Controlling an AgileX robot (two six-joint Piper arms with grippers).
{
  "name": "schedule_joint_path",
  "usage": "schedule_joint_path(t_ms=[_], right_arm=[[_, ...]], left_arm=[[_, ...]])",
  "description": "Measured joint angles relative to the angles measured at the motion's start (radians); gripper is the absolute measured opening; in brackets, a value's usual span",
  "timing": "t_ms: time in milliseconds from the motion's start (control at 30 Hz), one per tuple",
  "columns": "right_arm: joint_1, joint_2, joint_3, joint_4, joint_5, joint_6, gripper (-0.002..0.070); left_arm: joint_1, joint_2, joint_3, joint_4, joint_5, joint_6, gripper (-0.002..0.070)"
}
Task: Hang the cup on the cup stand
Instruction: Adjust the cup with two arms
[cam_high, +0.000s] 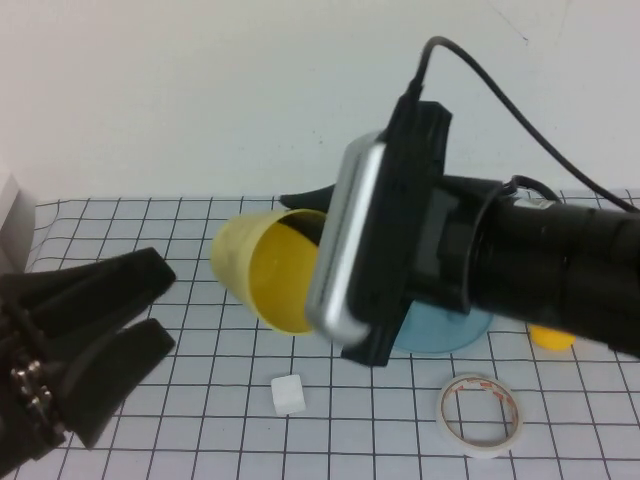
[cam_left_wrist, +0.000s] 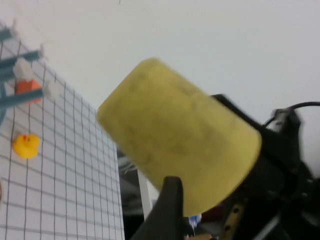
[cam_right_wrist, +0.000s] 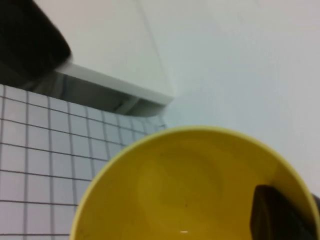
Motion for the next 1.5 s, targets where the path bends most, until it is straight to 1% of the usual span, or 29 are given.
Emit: schedule_joint_path(t_ms=[100,233,333,433,633,767,867,933,1200,1367,1500], right_arm=[[0.054,-0.014,0.004,0.004,-0.038,-0.083,0.0025],[0.118,-0.034,0.005,-0.029,-0.085,-0.116,0.0025],[0.161,-0.057,0.007,-0.074,-0.18,-0.122,0.0025],[0.192,-0.079,0.007,-0.128,-0.234,-0.111,0.0025],[0.255,-0.077,0.011,-0.223,-0.262,-0.011,0.0024],[0.299,-0.056,0.014,-0.422,-0.369,0.17,0.0024],[0.307,-0.035,0.014,-0.599,-0.423,0.328,0.0024],[0.307,-0.023,0.014,-0.681,-0.444,0.419,0.0024],[0.319,0.049,0.028,-0.774,-0.488,0.666,0.0024],[0.323,0.079,0.032,-0.879,-0.552,0.851,0.0024],[0.321,0.09,0.032,-0.963,-0.558,0.991,0.0024]], left_arm=[[0.0,0.028,0.0,0.0,0.028,0.003,0.0692],[0.0,0.041,0.0,0.0,0.022,-0.007,0.0692],[0.0,0.043,0.0,-0.001,0.008,-0.027,0.0693],[0.0,0.043,0.0,-0.001,0.002,-0.045,0.0696],[0.0,0.045,0.0,-0.005,-0.017,-0.086,0.0696],[0.0,0.045,0.0,-0.03,-0.044,-0.11,0.0696],[0.0,0.043,0.0,-0.048,-0.07,-0.131,0.0696],[0.0,0.042,0.0,-0.058,-0.078,-0.134,0.0696],[0.0,0.04,0.0,-0.051,-0.089,-0.14,0.0696],[0.0,0.04,0.0,-0.057,-0.108,-0.14,0.0696],[0.0,0.04,0.0,-0.059,-0.124,-0.134,0.0696]])
